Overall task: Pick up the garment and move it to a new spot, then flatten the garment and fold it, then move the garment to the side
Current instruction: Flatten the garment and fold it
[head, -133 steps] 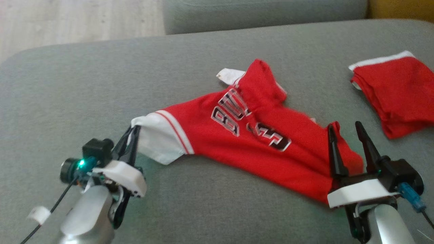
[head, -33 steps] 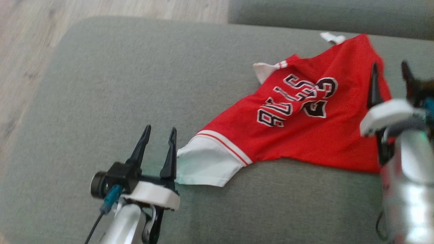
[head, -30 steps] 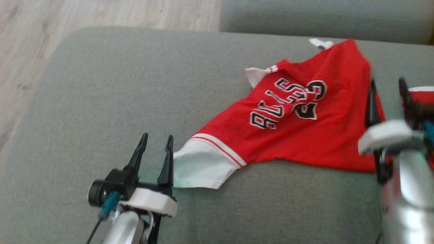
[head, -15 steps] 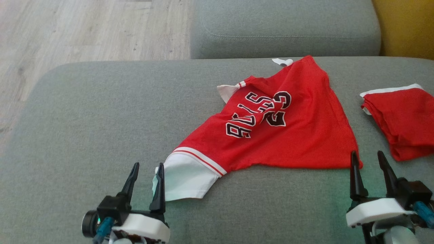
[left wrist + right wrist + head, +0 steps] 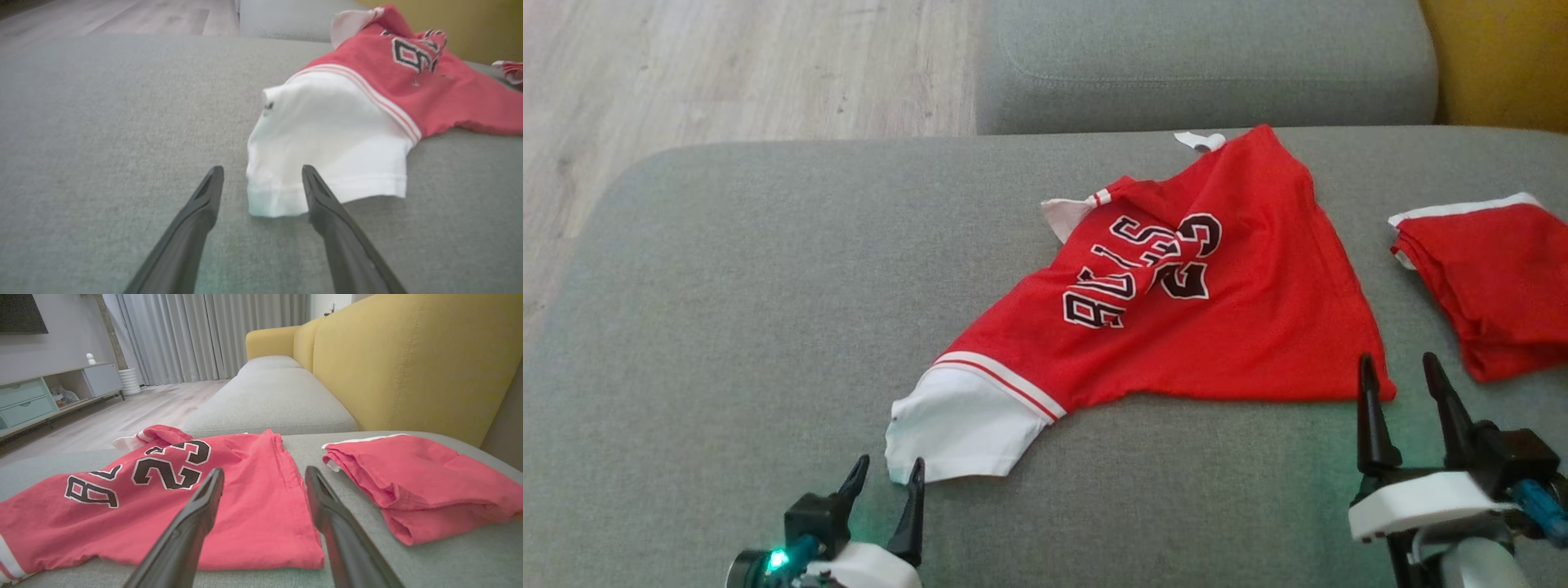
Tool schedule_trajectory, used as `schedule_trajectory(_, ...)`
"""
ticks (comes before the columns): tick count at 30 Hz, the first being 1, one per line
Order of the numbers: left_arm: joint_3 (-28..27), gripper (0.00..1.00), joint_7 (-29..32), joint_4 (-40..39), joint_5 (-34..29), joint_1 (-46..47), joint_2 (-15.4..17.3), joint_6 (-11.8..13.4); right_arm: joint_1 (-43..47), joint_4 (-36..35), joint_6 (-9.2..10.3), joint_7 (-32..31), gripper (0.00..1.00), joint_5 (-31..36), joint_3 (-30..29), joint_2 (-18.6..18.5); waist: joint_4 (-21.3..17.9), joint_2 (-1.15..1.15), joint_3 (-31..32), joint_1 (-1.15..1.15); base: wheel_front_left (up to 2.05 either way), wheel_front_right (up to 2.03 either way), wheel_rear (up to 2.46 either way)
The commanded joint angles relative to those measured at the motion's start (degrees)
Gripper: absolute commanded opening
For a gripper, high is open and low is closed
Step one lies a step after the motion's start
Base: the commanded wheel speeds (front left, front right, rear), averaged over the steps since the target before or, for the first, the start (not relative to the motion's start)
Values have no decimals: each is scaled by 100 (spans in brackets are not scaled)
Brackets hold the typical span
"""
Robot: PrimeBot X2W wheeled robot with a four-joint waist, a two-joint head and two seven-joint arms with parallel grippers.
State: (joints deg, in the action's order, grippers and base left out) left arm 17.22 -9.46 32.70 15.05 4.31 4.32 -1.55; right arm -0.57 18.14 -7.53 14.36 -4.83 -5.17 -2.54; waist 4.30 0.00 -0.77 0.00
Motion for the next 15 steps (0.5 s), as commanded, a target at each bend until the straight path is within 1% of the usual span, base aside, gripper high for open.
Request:
schedule_trajectory(1, -125, 100, 27, -11, -49, 361, 106, 6, -201, -220, 4, 44, 100, -40, 201, -34, -55, 0, -85, 0, 0, 0, 0)
schedule_trajectory(8, -90, 100, 195, 437, -90, 682, 150, 79, -265, -262, 4, 18, 100, -5, 159, -34, -160, 0, -269, 0, 0, 0, 0)
schedule_trajectory(12, -31, 100, 417, 720, -28, 837, 140, -30, -293, -277, 4, 16, 100, 25, 83, -34, -174, 0, -328, 0, 0, 0, 0)
schedule_trajectory(14, 17, 0, 520, 854, -16, 893, 142, -62, -298, -255, 4, 17, 100, 28, 43, -34, -153, 0, -329, 0, 0, 0, 0)
schedule_trajectory(15, 36, 0, 535, 879, -9, 903, 143, -87, -301, -238, 4, 11, 100, 33, 27, -34, -139, 0, -323, 0, 0, 0, 0)
